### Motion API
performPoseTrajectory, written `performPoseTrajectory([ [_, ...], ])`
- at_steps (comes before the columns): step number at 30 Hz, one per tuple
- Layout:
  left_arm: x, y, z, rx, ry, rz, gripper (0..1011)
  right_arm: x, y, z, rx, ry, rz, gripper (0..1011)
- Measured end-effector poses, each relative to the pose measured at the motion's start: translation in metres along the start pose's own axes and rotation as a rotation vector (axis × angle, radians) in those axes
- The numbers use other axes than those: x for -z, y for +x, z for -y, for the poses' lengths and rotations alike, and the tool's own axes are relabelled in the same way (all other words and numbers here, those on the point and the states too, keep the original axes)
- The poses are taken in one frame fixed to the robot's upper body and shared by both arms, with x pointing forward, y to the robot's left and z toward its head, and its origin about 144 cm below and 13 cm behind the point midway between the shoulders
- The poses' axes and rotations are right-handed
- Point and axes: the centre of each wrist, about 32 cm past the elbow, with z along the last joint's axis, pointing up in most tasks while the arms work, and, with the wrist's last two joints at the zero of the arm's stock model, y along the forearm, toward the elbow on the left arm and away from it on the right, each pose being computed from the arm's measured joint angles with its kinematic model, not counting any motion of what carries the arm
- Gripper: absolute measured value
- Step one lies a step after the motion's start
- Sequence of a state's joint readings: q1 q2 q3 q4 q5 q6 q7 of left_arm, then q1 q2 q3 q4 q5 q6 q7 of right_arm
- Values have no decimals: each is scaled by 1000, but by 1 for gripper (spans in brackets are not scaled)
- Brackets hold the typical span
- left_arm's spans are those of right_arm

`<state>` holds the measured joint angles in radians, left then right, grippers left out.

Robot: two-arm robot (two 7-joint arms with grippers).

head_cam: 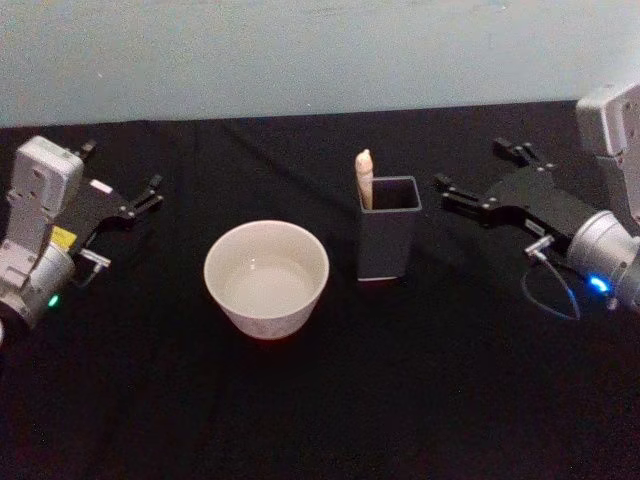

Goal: Pick up the stirring spoon with one hand, stir inside the cup, then place it back in its original position.

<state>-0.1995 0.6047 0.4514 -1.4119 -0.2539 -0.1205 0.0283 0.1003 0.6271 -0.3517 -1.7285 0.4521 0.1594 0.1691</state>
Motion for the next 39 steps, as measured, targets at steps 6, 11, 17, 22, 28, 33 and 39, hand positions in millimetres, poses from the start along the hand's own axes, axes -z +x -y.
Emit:
performPoseTrajectory([
  [6,0,0,0,0,0,0,1001,-10,-13,-6,-72,-2,-47,1000],
  [11,0,0,0,0,0,0,1001,-15,-24,-14,-116,-3,-69,1000],
  [17,0,0,0,0,0,0,1001,-20,-34,-29,-146,-30,-86,1000],
  [22,0,0,0,0,0,0,1001,-21,-41,-43,-145,-50,-90,1000],
  [28,0,0,0,0,0,0,1001,-21,-46,-56,-130,-65,-93,1000],
  [33,0,0,0,0,0,0,1001,-19,-47,-64,-122,-70,-97,1000],
  [39,0,0,0,0,0,0,1001,-18,-49,-69,-118,-73,-99,1000],
])
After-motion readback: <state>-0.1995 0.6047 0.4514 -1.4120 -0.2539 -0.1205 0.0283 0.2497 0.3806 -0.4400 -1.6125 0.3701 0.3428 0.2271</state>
